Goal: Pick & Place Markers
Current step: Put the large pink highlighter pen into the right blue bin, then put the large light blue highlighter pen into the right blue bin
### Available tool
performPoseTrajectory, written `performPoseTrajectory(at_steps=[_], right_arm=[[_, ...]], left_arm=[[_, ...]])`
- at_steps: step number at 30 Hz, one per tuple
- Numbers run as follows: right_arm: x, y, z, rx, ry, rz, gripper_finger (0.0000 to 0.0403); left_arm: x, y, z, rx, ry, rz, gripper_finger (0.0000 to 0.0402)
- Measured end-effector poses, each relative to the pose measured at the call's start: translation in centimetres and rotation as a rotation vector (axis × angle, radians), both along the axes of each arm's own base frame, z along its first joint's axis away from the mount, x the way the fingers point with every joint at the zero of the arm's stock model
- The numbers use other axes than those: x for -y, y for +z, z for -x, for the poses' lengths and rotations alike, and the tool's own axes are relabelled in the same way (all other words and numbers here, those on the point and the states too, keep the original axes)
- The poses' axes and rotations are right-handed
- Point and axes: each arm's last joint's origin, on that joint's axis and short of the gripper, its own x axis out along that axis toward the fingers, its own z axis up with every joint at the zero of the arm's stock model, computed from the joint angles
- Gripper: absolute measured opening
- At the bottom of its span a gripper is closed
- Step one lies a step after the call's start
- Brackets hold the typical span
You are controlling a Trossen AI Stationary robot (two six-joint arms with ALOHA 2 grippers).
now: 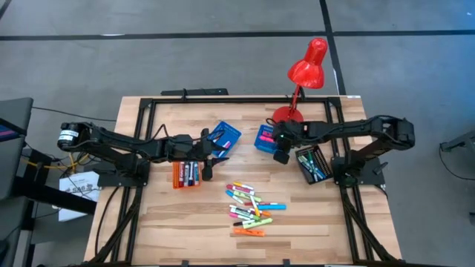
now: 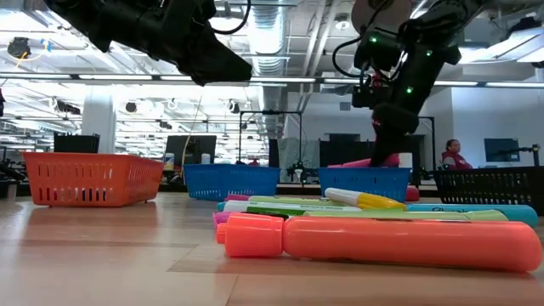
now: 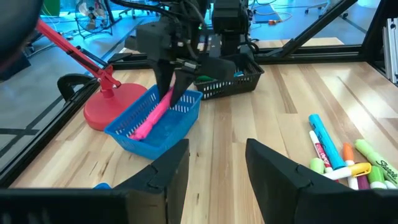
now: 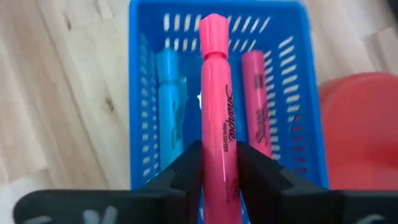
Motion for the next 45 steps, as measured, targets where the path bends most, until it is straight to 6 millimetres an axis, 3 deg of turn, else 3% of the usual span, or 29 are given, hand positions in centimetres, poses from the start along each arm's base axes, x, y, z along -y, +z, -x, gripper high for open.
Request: performPoseTrajectory(at_steps=[6, 11, 20, 26, 36, 45], right_arm=[[0.1, 0.2, -0.2, 0.030, 0.003, 0.003, 0.0122], [-1.0, 0.6, -0.8, 0.053, 0.018, -0.015, 0.0150], [-6.6, 3.0, -2.8, 0.134, 0.238, -0.010, 0.0166], [-10.9, 3.6, -2.8, 0.170, 0.302, -0.076, 0.0164], [-16.2, 2.2, -2.5, 0.161, 0.252, -0.312, 0.0158], [-20.1, -2.5, -2.9, 0.022, 0.237, -0.413, 0.0148]], left_arm=[[0.0, 0.0, 0.0, 0.002, 0.000, 0.000, 0.0155], [0.0, 0.0, 0.0, 0.002, 0.000, 0.000, 0.0155], [0.0, 0.0, 0.0, 0.002, 0.000, 0.000, 0.0155], [0.0, 0.0, 0.0, 0.005, 0.000, 0.000, 0.0155], [-0.3, 1.1, -0.2, 0.099, -0.023, -0.138, 0.0155], [-2.5, 2.8, -0.7, 0.143, -0.062, -0.047, 0.0155]])
